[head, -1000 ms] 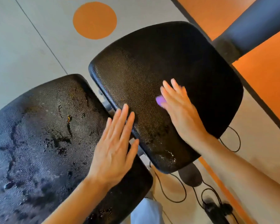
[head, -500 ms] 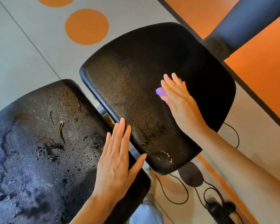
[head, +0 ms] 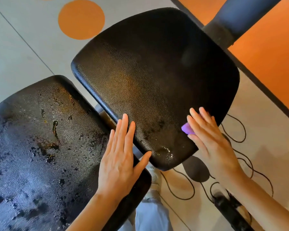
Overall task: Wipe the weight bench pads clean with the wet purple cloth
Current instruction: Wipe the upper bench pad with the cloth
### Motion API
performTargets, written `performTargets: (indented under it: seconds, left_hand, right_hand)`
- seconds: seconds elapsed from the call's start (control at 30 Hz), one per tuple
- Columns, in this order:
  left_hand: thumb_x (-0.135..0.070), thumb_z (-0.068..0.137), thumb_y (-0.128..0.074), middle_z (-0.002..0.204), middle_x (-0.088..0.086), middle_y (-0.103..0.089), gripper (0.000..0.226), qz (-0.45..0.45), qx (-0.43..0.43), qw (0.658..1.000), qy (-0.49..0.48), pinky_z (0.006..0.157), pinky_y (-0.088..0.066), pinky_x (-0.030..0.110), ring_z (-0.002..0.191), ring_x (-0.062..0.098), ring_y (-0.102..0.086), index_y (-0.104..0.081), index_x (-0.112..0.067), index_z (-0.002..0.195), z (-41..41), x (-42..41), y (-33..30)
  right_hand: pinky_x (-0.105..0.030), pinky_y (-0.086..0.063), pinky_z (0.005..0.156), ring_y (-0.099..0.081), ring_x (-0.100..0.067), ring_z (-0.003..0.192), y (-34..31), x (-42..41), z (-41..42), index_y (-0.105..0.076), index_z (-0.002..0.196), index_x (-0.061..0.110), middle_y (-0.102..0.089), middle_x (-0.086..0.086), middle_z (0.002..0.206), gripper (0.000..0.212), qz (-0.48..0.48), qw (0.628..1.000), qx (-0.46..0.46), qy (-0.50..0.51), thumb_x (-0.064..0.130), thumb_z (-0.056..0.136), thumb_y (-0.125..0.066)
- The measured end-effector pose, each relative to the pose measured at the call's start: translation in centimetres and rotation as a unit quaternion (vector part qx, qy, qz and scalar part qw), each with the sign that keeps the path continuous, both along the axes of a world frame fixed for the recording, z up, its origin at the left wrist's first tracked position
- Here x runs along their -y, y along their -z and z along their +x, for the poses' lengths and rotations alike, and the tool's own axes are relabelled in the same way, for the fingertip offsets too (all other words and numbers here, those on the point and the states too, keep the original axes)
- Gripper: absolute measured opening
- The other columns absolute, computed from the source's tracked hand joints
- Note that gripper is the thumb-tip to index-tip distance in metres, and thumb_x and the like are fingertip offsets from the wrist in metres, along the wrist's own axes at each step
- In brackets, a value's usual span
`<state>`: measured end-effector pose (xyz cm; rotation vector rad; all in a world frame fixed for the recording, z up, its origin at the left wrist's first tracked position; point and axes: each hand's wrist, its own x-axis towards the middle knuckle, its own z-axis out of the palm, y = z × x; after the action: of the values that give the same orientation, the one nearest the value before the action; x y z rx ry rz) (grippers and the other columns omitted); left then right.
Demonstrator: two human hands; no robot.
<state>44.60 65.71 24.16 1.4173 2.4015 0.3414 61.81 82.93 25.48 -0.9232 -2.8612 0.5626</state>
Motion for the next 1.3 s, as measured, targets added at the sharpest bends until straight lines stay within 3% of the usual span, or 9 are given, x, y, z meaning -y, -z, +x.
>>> performTargets:
  seconds: [0.2, 0.4, 0.57, 0.7, 0.8, 0.93, 1.07, 1.23, 1.3]
  left_hand:
    - [-0.061, 0.095, -0.038, 0.167, 0.005, -0.005, 0.082, 0.002, 0.007, 1.000, -0.002, 0.126, -0.005, 0.032, 0.154, 0.019, -0.008, -0.020, -0.009, 0.156, 0.1, 0.0, 0.0]
    - [-0.061, 0.094, -0.037, 0.167, 0.004, -0.004, 0.083, 0.003, 0.003, 1.000, -0.005, 0.125, -0.005, 0.032, 0.154, 0.018, -0.005, -0.020, -0.009, 0.156, 0.0, 0.0, 0.0]
    - [-0.062, 0.094, -0.037, 0.167, 0.004, -0.002, 0.083, 0.005, -0.002, 1.000, -0.001, 0.125, -0.006, 0.033, 0.155, 0.017, -0.003, -0.018, -0.010, 0.156, 0.1, -0.1, 0.1]
    - [-0.061, 0.094, -0.038, 0.167, 0.003, -0.002, 0.082, 0.005, 0.003, 1.000, 0.001, 0.126, -0.003, 0.030, 0.154, 0.016, -0.001, -0.018, -0.011, 0.156, 0.0, 0.0, 0.0]
    - [-0.060, 0.094, -0.038, 0.167, 0.004, -0.001, 0.082, 0.003, -0.002, 1.000, -0.001, 0.125, 0.001, 0.027, 0.154, 0.015, -0.001, -0.018, -0.011, 0.156, 0.0, -0.1, 0.0]
    - [-0.061, 0.096, -0.037, 0.167, 0.004, 0.002, 0.082, 0.003, -0.018, 1.000, 0.001, 0.125, 0.002, 0.028, 0.154, 0.016, 0.002, -0.014, -0.011, 0.157, 0.1, 0.0, 0.3]
    - [-0.060, 0.098, -0.039, 0.167, 0.005, 0.002, 0.081, 0.012, -0.017, 1.000, 0.000, 0.125, -0.001, 0.031, 0.154, 0.016, 0.003, -0.014, -0.010, 0.157, 0.1, 0.2, 0.3]
    - [-0.059, 0.099, -0.039, 0.167, 0.006, 0.000, 0.079, 0.026, -0.029, 0.999, 0.002, 0.126, -0.006, 0.035, 0.155, 0.018, 0.001, -0.016, -0.009, 0.157, 0.2, 0.3, 0.6]
    - [-0.059, 0.098, -0.037, 0.167, 0.007, -0.001, 0.080, 0.034, -0.030, 0.999, 0.000, 0.126, -0.008, 0.035, 0.154, 0.018, 0.000, -0.016, -0.009, 0.157, 0.2, 0.3, 0.7]
  right_hand:
    - [-0.049, -0.025, 0.118, -0.032, -0.031, 0.144, 1.5, -7.4, -9.5, -0.050, 0.137, 0.003, -0.045, -0.015, 0.148, 0.038, 0.010, 0.999, -0.013, 0.034, 0.015, 0.101, -0.045]
    - [-0.042, -0.027, 0.119, -0.029, -0.023, 0.146, 0.2, -1.2, 1.1, -0.044, 0.142, 0.007, -0.042, -0.009, 0.150, 0.047, -0.013, 1.000, 0.001, -0.003, 0.030, 0.104, -0.032]
    - [-0.049, -0.025, 0.118, -0.030, -0.031, 0.145, 1.7, -8.0, -6.1, -0.048, 0.139, 0.004, -0.044, -0.014, 0.149, 0.039, 0.009, 0.995, -0.018, 0.099, 0.015, 0.102, -0.043]
    - [-0.041, -0.022, 0.120, -0.028, -0.025, 0.146, 0.6, 0.2, -0.2, -0.047, 0.140, 0.006, -0.043, -0.010, 0.150, 0.045, -0.028, 0.994, -0.029, 0.106, 0.028, 0.103, -0.035]
    - [-0.050, -0.028, 0.118, -0.029, -0.027, 0.145, 0.7, -2.2, -0.7, -0.046, 0.140, 0.005, -0.044, -0.012, 0.149, 0.044, -0.024, 0.996, -0.032, 0.080, 0.028, 0.104, -0.035]
    - [-0.041, -0.013, 0.120, -0.023, -0.024, 0.148, 1.0, -6.5, -4.7, -0.045, 0.142, 0.007, -0.039, -0.010, 0.153, 0.039, -0.028, 0.984, -0.021, 0.176, 0.018, 0.105, -0.037]
    - [-0.046, -0.025, 0.119, -0.027, -0.025, 0.146, 0.1, 3.7, 0.9, -0.048, 0.140, 0.006, -0.043, -0.010, 0.150, 0.047, -0.038, 0.994, -0.025, 0.096, 0.029, 0.103, -0.031]
    - [-0.048, -0.019, 0.118, -0.029, -0.030, 0.145, 0.6, -3.0, -7.9, -0.051, 0.137, 0.006, -0.044, -0.013, 0.149, 0.037, 0.006, 0.996, -0.004, 0.094, 0.011, 0.102, -0.043]
    - [-0.053, -0.026, 0.117, -0.031, -0.033, 0.144, 0.9, -2.2, -7.9, -0.051, 0.137, 0.005, -0.044, -0.015, 0.148, 0.037, 0.035, 0.997, 0.003, 0.072, 0.007, 0.100, -0.047]
